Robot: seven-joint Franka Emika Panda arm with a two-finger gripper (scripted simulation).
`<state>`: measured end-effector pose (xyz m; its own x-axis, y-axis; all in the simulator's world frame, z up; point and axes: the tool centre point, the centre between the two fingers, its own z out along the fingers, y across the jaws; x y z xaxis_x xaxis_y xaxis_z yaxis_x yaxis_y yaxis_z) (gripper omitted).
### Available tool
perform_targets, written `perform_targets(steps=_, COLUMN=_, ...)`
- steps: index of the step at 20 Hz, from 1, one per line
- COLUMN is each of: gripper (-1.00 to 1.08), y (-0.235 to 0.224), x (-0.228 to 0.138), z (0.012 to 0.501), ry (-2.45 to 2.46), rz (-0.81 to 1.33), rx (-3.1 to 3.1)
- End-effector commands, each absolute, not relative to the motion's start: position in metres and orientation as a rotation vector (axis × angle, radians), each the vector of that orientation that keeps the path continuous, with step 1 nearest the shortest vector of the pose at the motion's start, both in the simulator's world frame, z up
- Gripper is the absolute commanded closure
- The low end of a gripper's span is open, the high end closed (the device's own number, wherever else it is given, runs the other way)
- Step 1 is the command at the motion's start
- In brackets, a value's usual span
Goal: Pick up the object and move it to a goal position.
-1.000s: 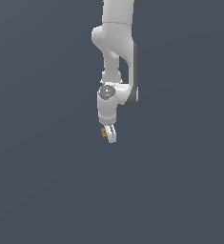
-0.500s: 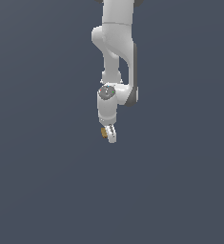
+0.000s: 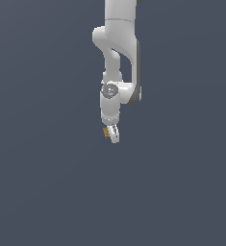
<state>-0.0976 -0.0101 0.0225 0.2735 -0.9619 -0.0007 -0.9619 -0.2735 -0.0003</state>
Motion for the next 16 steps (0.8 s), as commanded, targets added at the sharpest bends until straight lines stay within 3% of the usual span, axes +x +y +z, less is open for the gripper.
perform_targets(steps=1, gripper=1.08, y=-0.002, x=-0.098, z=0.031, ry=1.891, rz=0.0, rx=-2.506)
perform_targets(steps=16, gripper=1.08, y=0.085, x=-0.107, z=0.128, ry=1.895, rz=-0.001, rx=-2.506)
